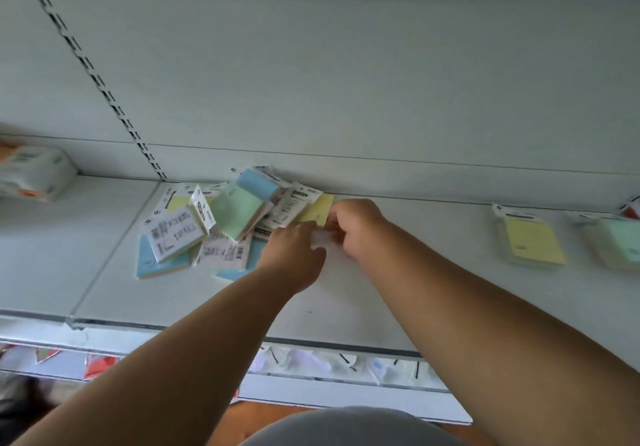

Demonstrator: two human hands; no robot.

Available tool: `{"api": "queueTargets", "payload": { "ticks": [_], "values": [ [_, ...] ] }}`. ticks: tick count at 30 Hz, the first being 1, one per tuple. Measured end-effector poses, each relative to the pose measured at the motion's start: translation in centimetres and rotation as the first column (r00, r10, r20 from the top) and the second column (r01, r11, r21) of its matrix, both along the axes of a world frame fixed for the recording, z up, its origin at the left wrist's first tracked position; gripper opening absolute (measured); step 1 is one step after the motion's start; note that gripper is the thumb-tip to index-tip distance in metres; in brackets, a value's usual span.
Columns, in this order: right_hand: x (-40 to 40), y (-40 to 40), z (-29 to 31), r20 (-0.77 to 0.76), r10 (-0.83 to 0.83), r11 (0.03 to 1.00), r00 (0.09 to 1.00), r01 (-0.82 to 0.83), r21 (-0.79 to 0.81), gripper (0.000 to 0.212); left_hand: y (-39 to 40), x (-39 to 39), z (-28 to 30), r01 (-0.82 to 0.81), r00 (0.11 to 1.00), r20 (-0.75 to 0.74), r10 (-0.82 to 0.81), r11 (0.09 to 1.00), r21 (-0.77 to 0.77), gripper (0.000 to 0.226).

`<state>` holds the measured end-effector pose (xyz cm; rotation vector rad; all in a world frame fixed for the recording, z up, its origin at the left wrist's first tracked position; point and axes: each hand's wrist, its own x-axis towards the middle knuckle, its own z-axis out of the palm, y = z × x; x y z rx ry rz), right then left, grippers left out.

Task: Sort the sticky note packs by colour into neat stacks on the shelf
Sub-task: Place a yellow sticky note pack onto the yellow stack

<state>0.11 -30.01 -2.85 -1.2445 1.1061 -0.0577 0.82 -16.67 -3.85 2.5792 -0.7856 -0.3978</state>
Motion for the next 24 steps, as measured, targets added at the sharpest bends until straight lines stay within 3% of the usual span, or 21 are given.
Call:
{"api": "queueTargets", "payload": {
  "ticks": [6, 9, 11, 13, 16, 18, 20, 24],
  "values": [
    [2.3, 0.7, -0.2, -0.035, 0.021, 1.000, 0.999, -0.020, 0.011, 0.017, 0.6, 0.3, 0.3, 0.070, 0.997, -0.002, -0.071, 0.993, -0.092, 0.047],
    [2.1, 0.6, -0.5, -0.057, 0.045, 0.988, 0.997, -0.053, -0.148, 0.015, 1.2, 0.3, 0.2, 0.024, 0.994, -0.096, -0.043, 0.981, -0.193, 0.046],
    [1.1, 0.6, -0.7, -0.008, -0.001, 0.971, 1.000, -0.001, -0.239, 0.014, 1.3, 0.2, 0.4, -0.100, 0.970, -0.240, 0.030, 0.953, -0.285, 0.043],
    [-0.5, 0.7, -0.9, 0.086, -0.025, 0.947, 0.996, 0.051, -0.316, 0.018, 0.9, -0.1, 0.6, -0.259, 0.897, -0.433, 0.087, 0.898, -0.357, 0.039],
    [-4.0, 0.2, -1.2, 0.154, -0.049, 0.868, 0.987, 0.118, -0.482, 0.018, -1.1, -1.1, 0.9, -0.445, 0.706, -0.706, 0.055, 0.810, -0.382, 0.025],
    [-6.5, -0.5, -1.2, 0.180, -0.044, 0.841, 0.983, 0.134, -0.524, 0.016, -2.9, -2.0, 1.2, -0.520, 0.588, -0.809, -0.006, 0.764, -0.383, 0.019],
    [-8.9, -1.7, -1.0, 0.177, -0.014, 0.829, 0.984, 0.110, -0.549, 0.013, -4.9, -3.0, 1.3, -0.576, 0.536, -0.844, -0.018, 0.723, -0.381, 0.013],
    [-13.5, -5.6, -0.5, 0.129, -0.026, 0.789, 0.991, 0.100, -0.606, 0.015, -9.0, -5.5, 0.9, -0.533, 0.619, -0.785, 0.005, 0.737, -0.415, 0.011]
  ]
}}
